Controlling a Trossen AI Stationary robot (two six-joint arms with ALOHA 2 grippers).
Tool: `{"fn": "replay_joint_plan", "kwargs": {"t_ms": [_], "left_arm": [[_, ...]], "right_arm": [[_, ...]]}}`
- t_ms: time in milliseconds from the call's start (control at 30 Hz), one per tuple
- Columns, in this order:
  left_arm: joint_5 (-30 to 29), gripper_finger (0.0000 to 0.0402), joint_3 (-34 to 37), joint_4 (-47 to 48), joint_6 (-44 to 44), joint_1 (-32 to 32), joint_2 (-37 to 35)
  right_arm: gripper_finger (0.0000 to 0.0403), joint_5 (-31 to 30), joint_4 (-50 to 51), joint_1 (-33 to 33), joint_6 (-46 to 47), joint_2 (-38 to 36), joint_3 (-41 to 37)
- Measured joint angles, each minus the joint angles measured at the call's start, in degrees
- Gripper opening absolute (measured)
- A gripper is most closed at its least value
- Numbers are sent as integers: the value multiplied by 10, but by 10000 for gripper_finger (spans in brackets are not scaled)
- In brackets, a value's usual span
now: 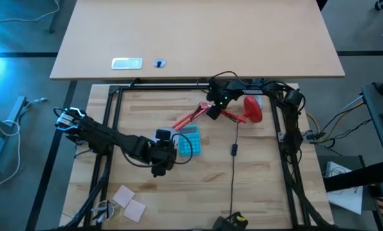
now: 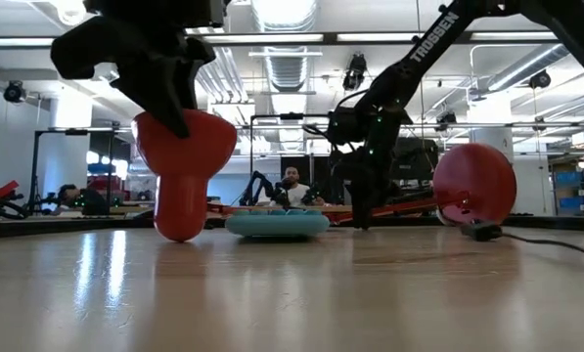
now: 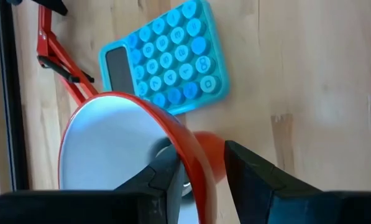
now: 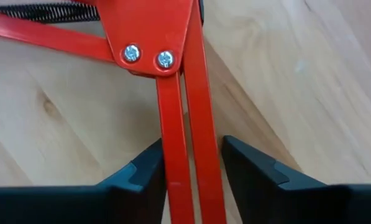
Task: Screw lightbulb
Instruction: Prepare the orange desk lamp on the center
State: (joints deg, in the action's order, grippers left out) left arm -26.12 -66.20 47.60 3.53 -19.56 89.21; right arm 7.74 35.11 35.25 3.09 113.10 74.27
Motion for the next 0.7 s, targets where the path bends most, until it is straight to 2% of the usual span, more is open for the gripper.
{"fn": "replay_joint_plan", "kwargs": {"t_ms": [267, 700], "left_arm": [[3, 103, 0, -76, -2, -13, 20], [-6, 104, -6, -77, -15, -15, 91]], "right_arm": [[110, 40, 3, 22, 17, 2, 3], [133, 44, -8, 22, 48, 3, 4]]}}
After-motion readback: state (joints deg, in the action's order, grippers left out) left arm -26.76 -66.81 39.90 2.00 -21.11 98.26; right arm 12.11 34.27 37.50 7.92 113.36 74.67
